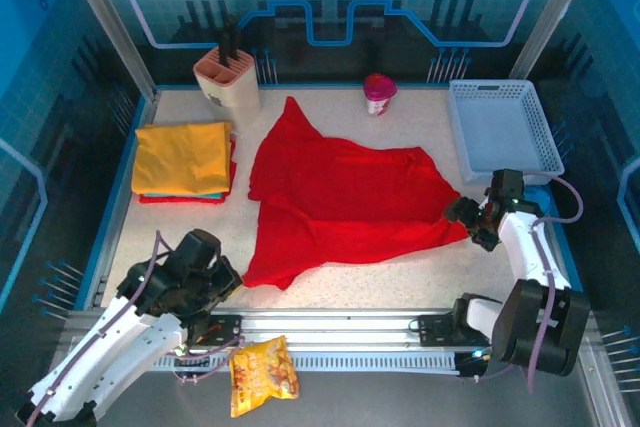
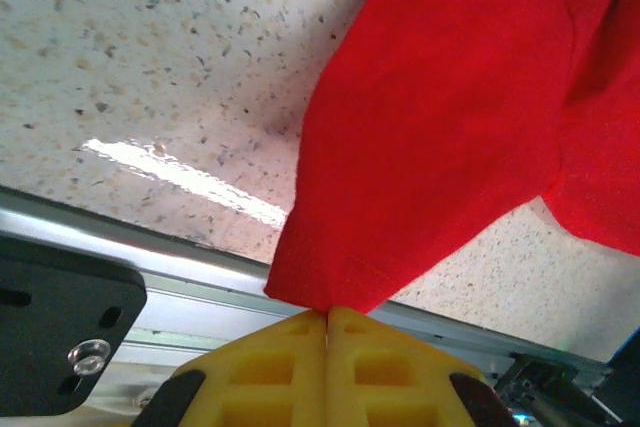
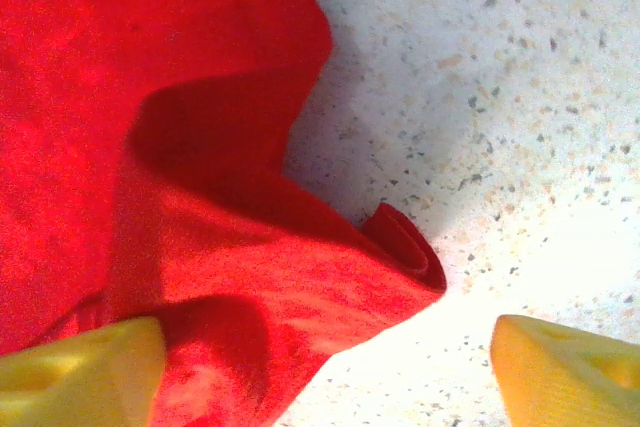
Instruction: Fold and stack the t-shirts
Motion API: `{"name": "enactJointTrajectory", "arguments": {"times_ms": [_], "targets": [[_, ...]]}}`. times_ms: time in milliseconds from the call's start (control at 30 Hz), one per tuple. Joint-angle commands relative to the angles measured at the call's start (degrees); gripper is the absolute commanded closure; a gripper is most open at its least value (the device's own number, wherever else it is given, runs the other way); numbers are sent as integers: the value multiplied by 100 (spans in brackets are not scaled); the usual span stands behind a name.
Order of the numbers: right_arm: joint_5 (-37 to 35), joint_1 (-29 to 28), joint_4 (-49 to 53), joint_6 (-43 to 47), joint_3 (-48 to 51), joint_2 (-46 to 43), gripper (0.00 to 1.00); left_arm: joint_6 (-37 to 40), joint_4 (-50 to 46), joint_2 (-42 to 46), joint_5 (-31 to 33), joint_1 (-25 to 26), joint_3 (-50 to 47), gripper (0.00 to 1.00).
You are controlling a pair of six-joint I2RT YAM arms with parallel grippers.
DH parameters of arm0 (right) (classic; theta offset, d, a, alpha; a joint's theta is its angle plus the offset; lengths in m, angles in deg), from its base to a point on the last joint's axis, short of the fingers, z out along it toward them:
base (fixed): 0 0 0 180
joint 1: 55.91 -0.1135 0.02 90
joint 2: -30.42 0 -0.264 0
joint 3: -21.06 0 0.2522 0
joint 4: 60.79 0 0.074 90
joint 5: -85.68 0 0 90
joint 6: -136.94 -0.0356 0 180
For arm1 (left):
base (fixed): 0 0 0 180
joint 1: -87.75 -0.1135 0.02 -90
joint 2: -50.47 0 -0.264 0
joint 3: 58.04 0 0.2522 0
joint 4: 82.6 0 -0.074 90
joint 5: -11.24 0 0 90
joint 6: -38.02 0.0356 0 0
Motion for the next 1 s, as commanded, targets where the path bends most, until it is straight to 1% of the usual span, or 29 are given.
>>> {"name": "enactJointTrajectory", "arguments": {"times_ms": [0, 100, 133, 200, 233, 267, 300, 367, 433, 467, 500, 533, 600, 667, 733, 800, 967], "targets": [[-353, -528, 209, 144, -358, -286, 9, 74, -505, 22, 55, 34, -190, 76], [-809, -1199, 360, 198, -656, -319, 8, 419, -533, -393, 302, 32, 275, 64], [-993, -1359, 448, 186, -773, -287, 8, 563, -464, -620, 349, 31, 453, 57], [-1441, -1638, 601, 191, -1006, -225, 7, 916, -236, -1226, 419, 30, 917, 54], [-1515, -1731, 579, 222, -1047, -216, 7, 1099, -77, -1509, 450, 30, 1122, 53], [-1466, -1804, 475, 274, -1049, -198, 7, 1322, 186, -1826, 499, 24, 1322, 51], [-1262, -1887, 244, 341, -1046, -187, 7, 1507, 462, -2149, 553, 3, 1468, 50], [-554, -2044, -383, 465, -1044, -32, 7, 1826, 1175, -2781, 343, -146, 1638, 50], [90, -2243, -873, 552, -1044, 335, 7, 2097, 1854, -3450, 120, -285, 1745, 52], [238, -2421, -1019, 569, -1303, 628, 7, 2220, 2169, -3777, 28, -346, 1778, 56], [279, -2631, -1094, 595, -1483, 930, 7, 2341, 2486, -4078, -125, -420, 1828, 62], [284, -2810, -1168, 629, -1628, 1174, 7, 2476, 2706, -4336, -208, -448, 1900, 65], [227, -3228, -1346, 659, -2009, 1775, 7, 2698, 3049, -4869, -157, -481, 2091, 67], [315, -3506, -1463, 700, -2470, 2453, 7, 2836, 3308, -5315, -321, -569, 2195, 69], [344, -3679, -1442, 656, -3037, 3090, 7, 3006, 3595, -5654, -307, -613, 2181, 71], [533, -3786, -1363, 613, -3647, 3752, 7, 3150, 3786, -5986, -227, -716, 2154, 74], [1009, -3899, -1358, 410, -4791, 5171, 8, 3267, 4270, -6756, -198, -969, 1964, 76]]}}
